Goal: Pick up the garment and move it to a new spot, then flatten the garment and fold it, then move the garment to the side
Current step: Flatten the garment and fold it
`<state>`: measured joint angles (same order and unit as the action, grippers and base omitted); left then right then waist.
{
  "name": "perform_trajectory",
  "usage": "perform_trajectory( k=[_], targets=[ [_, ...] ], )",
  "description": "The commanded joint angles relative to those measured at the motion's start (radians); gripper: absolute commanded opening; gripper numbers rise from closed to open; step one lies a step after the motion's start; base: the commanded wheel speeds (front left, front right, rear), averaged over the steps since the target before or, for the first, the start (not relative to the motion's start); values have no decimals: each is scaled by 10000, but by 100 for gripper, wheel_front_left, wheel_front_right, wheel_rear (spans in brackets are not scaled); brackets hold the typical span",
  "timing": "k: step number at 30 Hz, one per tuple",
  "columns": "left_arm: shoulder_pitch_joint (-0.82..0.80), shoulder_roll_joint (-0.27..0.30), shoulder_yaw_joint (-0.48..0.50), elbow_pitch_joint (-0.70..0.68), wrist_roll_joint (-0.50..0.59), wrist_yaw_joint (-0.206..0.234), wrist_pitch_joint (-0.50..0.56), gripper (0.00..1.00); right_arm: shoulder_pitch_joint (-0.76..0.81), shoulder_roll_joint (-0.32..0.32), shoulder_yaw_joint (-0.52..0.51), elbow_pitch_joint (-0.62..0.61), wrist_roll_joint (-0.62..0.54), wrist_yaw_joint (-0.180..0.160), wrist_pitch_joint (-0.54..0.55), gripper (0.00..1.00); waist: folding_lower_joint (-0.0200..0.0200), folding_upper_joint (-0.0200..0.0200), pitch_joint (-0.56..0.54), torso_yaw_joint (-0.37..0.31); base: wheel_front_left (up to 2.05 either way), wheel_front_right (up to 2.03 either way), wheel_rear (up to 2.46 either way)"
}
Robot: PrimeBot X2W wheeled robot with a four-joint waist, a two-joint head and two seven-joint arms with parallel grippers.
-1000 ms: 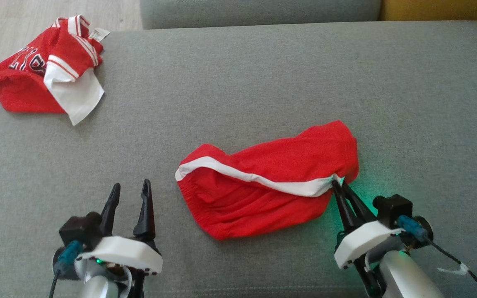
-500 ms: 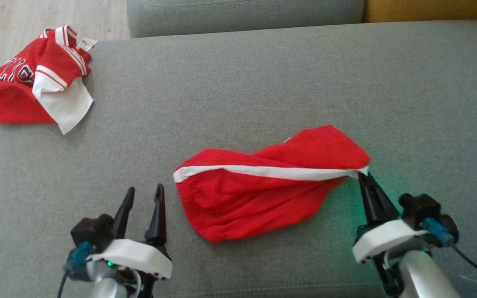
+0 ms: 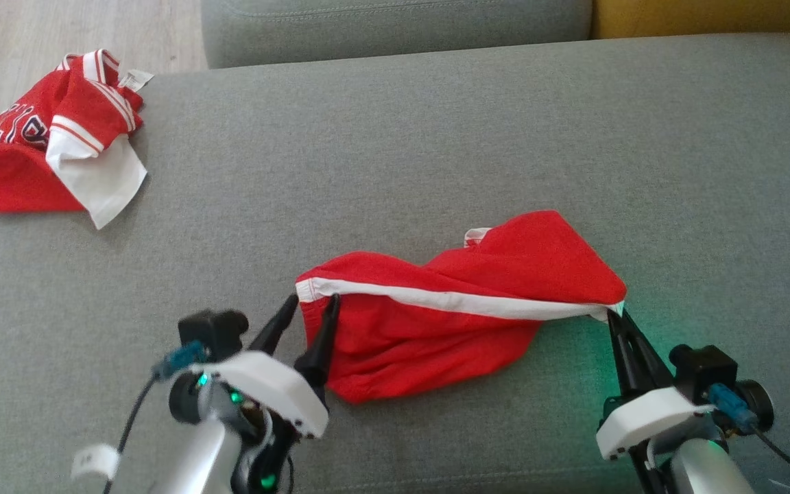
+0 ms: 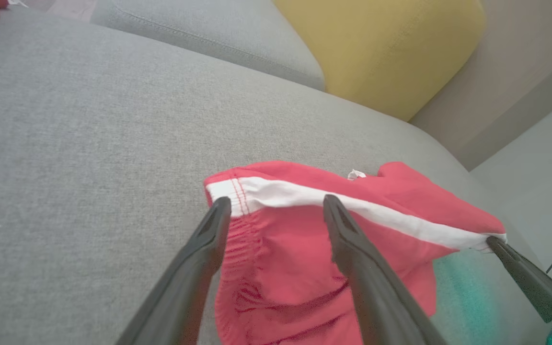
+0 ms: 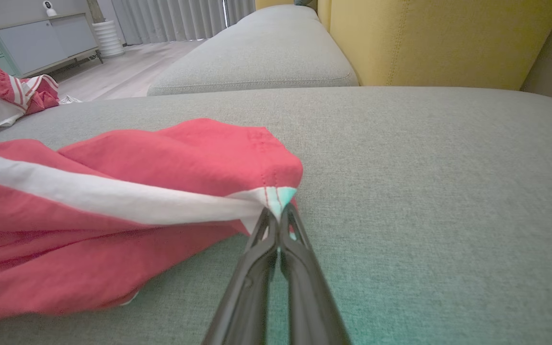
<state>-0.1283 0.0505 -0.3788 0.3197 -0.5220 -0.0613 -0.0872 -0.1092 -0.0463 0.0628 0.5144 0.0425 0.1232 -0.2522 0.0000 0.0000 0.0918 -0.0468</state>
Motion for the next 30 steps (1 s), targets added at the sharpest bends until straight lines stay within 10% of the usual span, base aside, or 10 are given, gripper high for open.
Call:
perform_trajectory(
  k=[1,14,30],
  targets=[
    [-757,161,289,-111,42,108,388,100,-122,-39,279,-257,-45,75,-95,0,0,0,-12,-30,0,0,0],
    [-1367,198,883,983,-997,569,1712,100,-194,-39,595,-311,140,75,-95,0,0,0,-24,-325,0,0,0],
    [-1862,24,917,1362,-2939,-58,2187,100,-253,-39,701,-320,124,75,-95,0,0,0,13,-594,0,0,0]
  ],
)
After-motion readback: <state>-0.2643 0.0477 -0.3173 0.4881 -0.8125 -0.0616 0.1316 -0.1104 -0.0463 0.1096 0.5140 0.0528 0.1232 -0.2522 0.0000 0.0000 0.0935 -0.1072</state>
